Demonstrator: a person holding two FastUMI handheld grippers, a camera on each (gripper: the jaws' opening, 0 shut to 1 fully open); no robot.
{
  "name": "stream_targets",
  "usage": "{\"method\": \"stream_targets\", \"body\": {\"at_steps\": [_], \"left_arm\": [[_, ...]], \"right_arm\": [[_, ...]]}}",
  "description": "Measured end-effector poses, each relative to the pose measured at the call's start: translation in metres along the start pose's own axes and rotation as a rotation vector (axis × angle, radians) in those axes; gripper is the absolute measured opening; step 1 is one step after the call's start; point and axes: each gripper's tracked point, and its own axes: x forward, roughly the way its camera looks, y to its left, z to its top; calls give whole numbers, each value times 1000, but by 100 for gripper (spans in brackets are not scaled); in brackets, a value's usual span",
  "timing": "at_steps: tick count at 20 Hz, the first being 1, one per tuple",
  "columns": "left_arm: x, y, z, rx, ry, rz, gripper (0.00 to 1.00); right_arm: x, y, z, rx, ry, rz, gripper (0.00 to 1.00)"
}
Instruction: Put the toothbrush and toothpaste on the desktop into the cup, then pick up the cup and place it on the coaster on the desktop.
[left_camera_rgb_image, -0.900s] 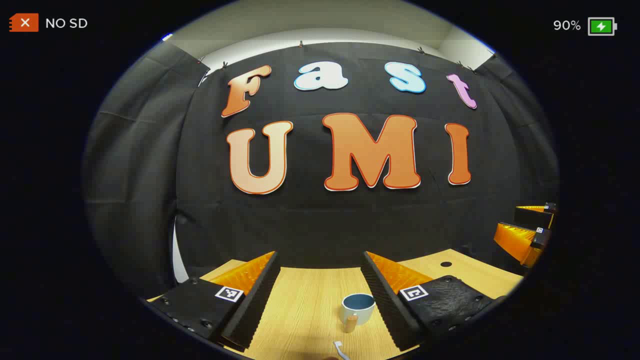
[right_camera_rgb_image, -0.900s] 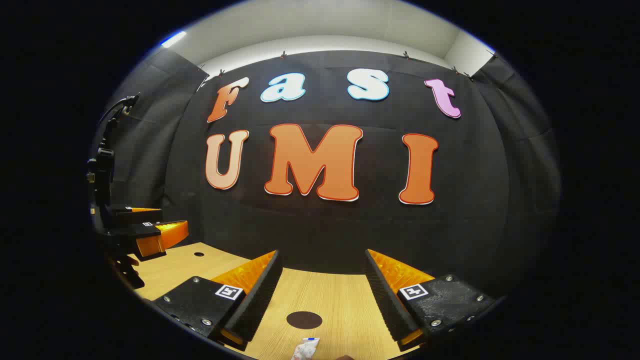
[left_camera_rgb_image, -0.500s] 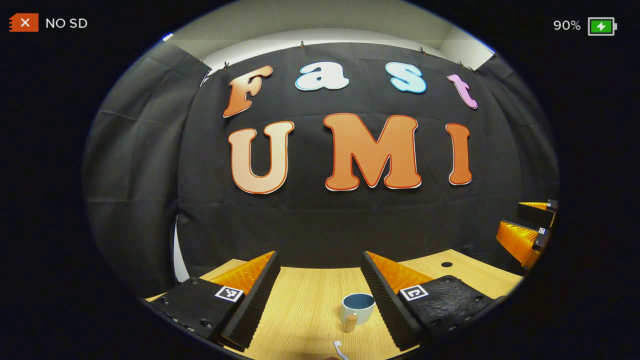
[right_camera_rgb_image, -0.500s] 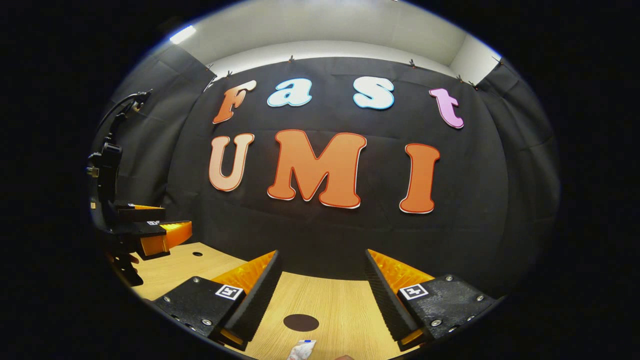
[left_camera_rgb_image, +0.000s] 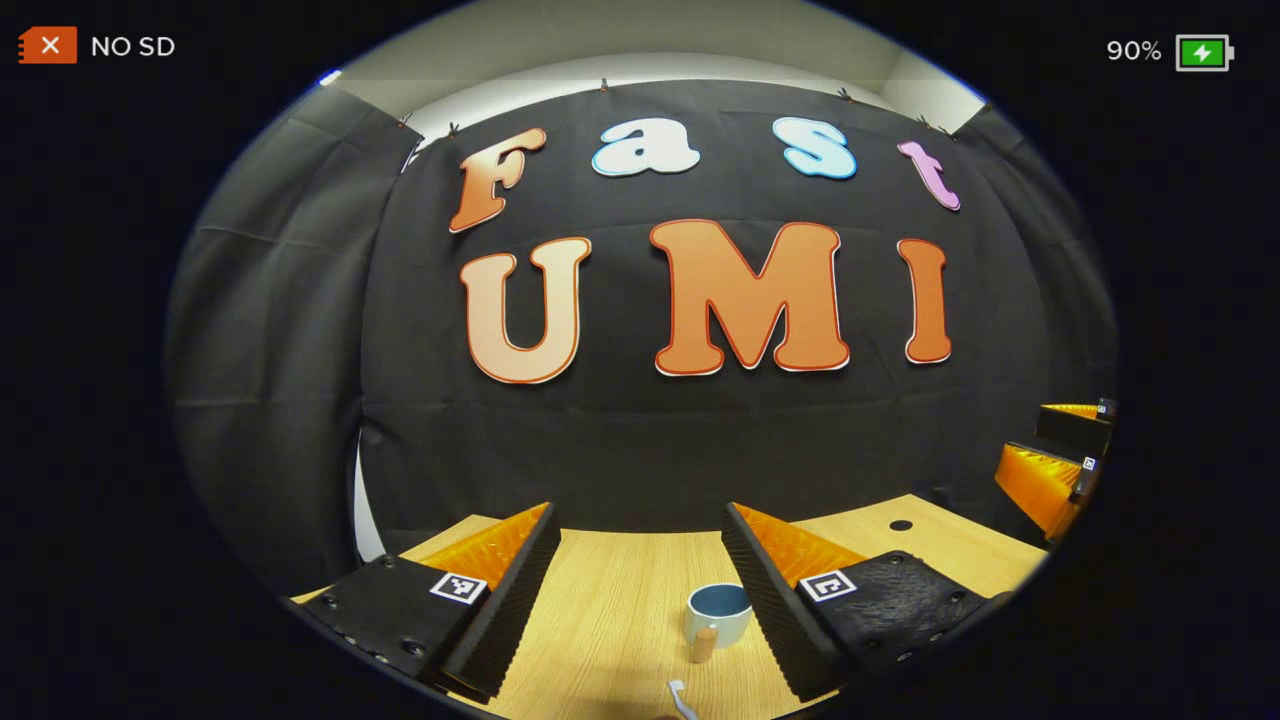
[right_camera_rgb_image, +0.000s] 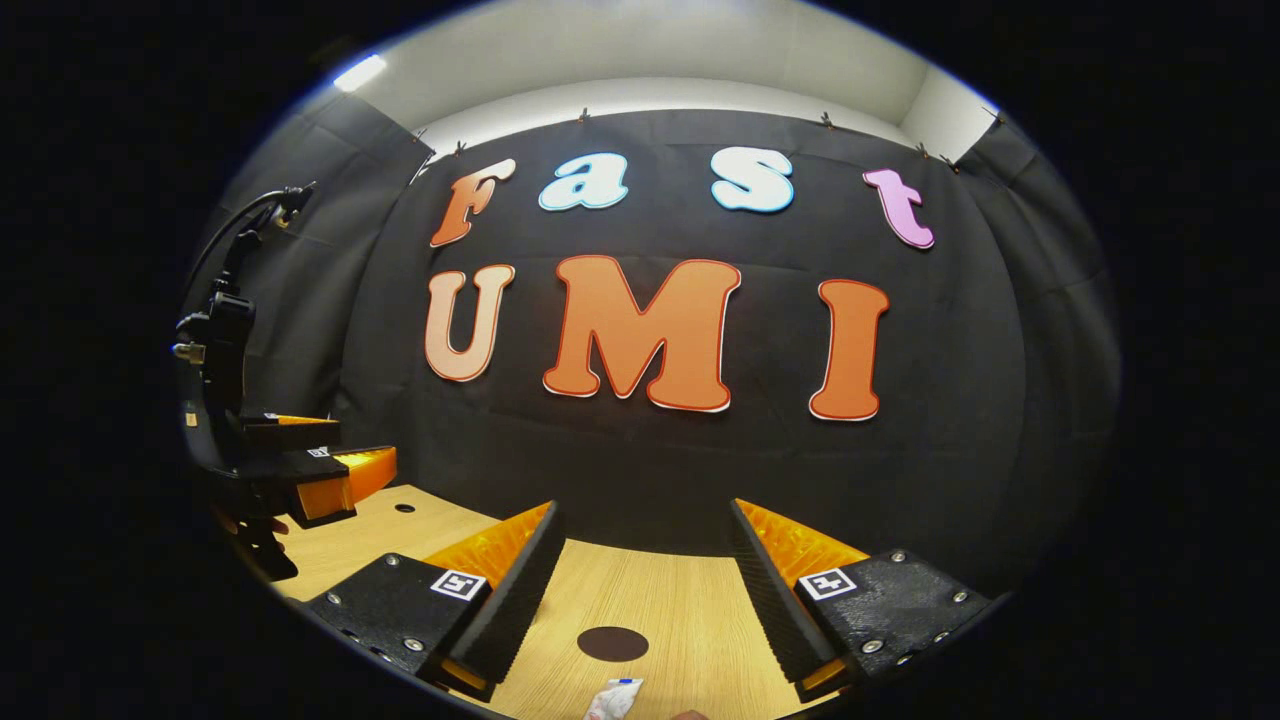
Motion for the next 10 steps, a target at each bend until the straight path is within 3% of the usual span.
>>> {"method": "stream_targets", "body": {"at_steps": [6,10], "left_arm": [[6,-2,-18,35,82,-13,98],[9,-21,-50,25,208,-90,98]], "right_arm": [[4,-1,-19,-12,85,22,98],[8,1,-44,14,188,48,98]]}}
